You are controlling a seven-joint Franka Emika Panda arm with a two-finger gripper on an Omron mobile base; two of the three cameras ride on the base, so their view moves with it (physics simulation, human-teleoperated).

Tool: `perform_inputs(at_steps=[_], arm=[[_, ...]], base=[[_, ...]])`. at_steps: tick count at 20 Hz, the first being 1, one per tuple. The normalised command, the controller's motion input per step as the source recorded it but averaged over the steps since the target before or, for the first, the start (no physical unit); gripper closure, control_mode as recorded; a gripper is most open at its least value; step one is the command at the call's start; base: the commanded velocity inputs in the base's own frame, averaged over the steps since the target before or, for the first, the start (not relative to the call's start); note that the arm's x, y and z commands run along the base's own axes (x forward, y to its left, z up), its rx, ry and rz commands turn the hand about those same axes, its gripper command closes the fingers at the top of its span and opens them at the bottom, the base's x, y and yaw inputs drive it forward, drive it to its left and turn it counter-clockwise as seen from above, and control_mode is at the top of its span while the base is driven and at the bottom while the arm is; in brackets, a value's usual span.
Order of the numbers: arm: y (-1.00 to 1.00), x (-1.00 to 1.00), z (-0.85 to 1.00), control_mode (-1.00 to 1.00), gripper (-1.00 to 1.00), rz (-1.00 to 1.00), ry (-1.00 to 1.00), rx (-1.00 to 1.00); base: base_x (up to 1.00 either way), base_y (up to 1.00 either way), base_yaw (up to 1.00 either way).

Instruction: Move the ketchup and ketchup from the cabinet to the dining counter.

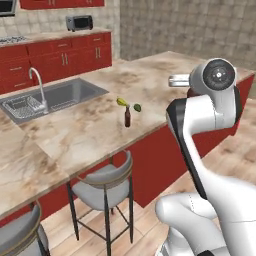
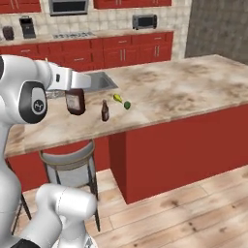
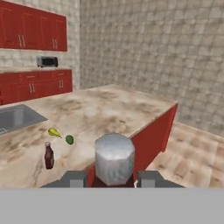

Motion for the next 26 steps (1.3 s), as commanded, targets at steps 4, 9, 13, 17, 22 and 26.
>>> perform_inputs(at_steps=[4, 9, 13, 17, 22, 26], arm=[[0.0, 0.0, 0.0, 1.0, 1.0, 0.0, 0.0, 0.0], [0.0, 0.0, 0.0, 1.0, 1.0, 0.0, 0.0, 0.0], [0.0, 0.0, 0.0, 1.0, 1.0, 0.0, 0.0, 0.0], [0.0, 0.0, 0.0, 1.0, 1.0, 0.0, 0.0, 0.0], [0.0, 0.0, 0.0, 1.0, 1.0, 0.0, 0.0, 0.0], [0.0, 0.0, 0.0, 1.0, 1.0, 0.0, 0.0, 0.0]], base=[[0.35, -0.35, 0.42], [0.37, -0.37, 0.4], [0.45, -0.38, 0.32], [0.45, -0.36, 0.35], [0.49, -0.34, 0.35], [0.56, -0.29, 0.33]])
